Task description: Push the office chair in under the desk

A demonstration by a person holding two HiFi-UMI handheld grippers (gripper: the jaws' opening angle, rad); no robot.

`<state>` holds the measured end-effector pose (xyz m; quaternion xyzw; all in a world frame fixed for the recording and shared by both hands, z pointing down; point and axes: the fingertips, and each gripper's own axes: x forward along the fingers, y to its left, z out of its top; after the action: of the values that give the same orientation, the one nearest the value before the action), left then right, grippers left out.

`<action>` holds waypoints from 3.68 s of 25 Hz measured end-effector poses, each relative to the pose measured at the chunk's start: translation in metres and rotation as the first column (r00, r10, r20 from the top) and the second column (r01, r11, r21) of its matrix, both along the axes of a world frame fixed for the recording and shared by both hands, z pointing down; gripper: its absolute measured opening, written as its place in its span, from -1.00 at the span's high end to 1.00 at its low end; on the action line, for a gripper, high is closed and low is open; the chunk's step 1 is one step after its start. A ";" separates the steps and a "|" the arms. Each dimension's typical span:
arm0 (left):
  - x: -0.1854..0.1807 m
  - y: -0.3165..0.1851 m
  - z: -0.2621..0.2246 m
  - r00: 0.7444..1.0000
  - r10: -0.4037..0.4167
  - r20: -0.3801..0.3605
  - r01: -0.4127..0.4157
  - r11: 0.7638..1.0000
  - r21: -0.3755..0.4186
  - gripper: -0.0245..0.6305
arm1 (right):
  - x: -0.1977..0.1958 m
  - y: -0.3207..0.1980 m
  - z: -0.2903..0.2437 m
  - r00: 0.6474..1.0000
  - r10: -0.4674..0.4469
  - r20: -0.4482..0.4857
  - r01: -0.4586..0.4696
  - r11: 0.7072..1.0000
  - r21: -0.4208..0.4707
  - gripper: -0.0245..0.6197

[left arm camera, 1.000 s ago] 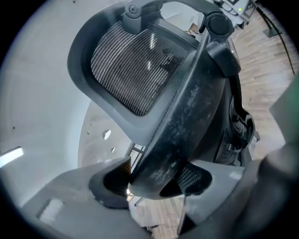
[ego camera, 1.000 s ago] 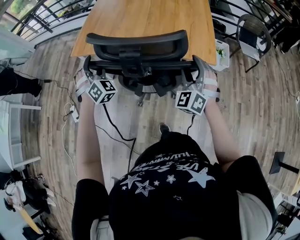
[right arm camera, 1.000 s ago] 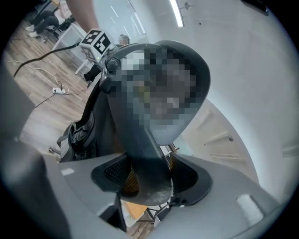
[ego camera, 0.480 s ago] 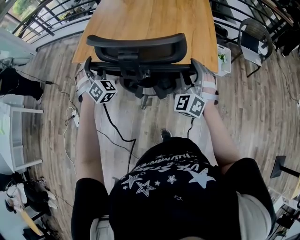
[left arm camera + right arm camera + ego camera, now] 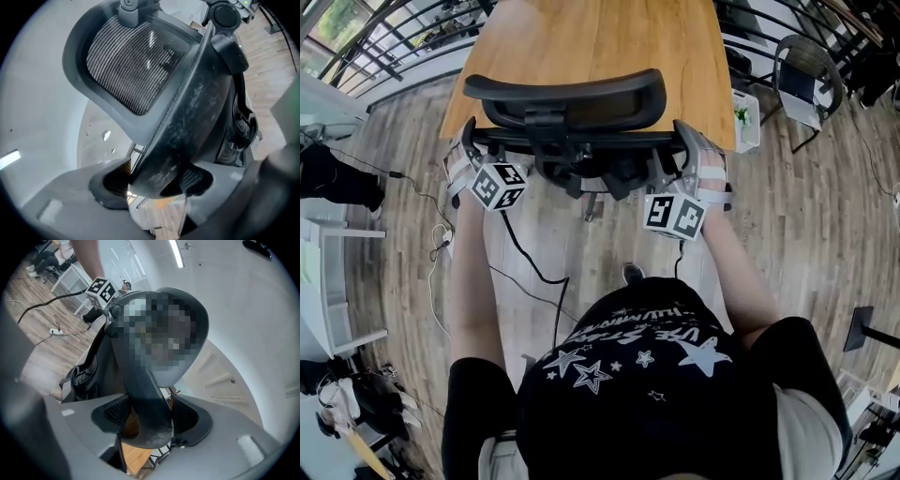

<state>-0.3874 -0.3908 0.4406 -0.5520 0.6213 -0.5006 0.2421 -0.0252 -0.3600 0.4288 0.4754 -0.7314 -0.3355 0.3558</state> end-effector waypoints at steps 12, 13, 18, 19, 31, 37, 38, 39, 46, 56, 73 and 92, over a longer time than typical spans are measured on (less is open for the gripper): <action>0.000 -0.005 0.002 1.000 0.002 0.003 -0.002 1.000 -0.005 0.07 | -0.001 0.003 0.003 1.000 -0.028 -0.006 0.028 1.000 0.008 0.12; 0.000 -0.005 0.002 1.000 0.002 0.004 -0.002 1.000 -0.008 0.07 | 0.000 0.003 0.003 1.000 -0.026 -0.009 0.026 1.000 0.005 0.12; -0.002 0.000 0.010 0.999 0.017 0.052 -0.011 0.994 -0.104 0.01 | -0.001 0.002 0.003 0.999 -0.038 -0.024 0.037 0.998 -0.043 0.12; -0.002 0.000 0.013 0.998 0.017 0.060 -0.010 0.992 -0.128 -0.16 | -0.001 0.002 0.003 0.999 -0.047 -0.022 0.045 0.998 -0.047 0.12; 0.002 0.016 0.011 0.998 -0.051 -0.028 0.046 0.988 -0.148 -0.25 | 0.005 0.011 0.002 0.999 -0.038 -0.033 0.035 0.995 -0.095 -0.01; 0.004 0.051 0.000 0.992 -0.087 -0.087 0.077 0.992 -0.104 -0.25 | 0.012 0.030 -0.002 1.000 -0.026 -0.002 0.025 0.994 -0.102 -0.04; 0.008 0.058 -0.003 0.991 -0.081 -0.110 0.072 0.993 -0.088 -0.25 | 0.012 0.033 -0.003 1.000 -0.026 0.008 0.027 0.994 -0.103 -0.04; 0.013 0.064 -0.005 0.989 -0.070 -0.134 0.061 0.996 -0.073 -0.25 | 0.011 0.037 -0.005 1.000 -0.027 0.015 0.029 0.994 -0.102 -0.04; 0.043 0.121 -0.021 0.967 -0.010 -0.256 0.016 1.000 0.023 -0.25 | 0.006 0.074 -0.013 0.996 -0.052 0.067 0.059 0.992 -0.109 -0.04; 0.072 0.225 -0.030 0.927 -0.003 -0.376 0.029 0.998 0.062 -0.25 | -0.005 0.148 -0.016 0.990 -0.098 0.101 0.110 0.987 -0.116 -0.03; 0.096 0.343 -0.028 0.862 -0.030 -0.507 0.117 0.983 0.142 0.66 | -0.027 0.233 -0.042 0.958 -0.185 0.221 0.207 0.975 -0.082 0.59; 0.172 0.384 -0.007 0.776 -0.129 -0.618 0.255 0.959 0.120 0.92 | 0.010 0.249 -0.059 0.890 -0.316 0.329 0.356 0.932 -0.069 0.91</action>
<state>-0.2153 -0.0071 0.4338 -0.5892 0.7655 -0.2566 0.0321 -0.0149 -0.1113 0.3700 0.3651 -0.8694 -0.2652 0.2015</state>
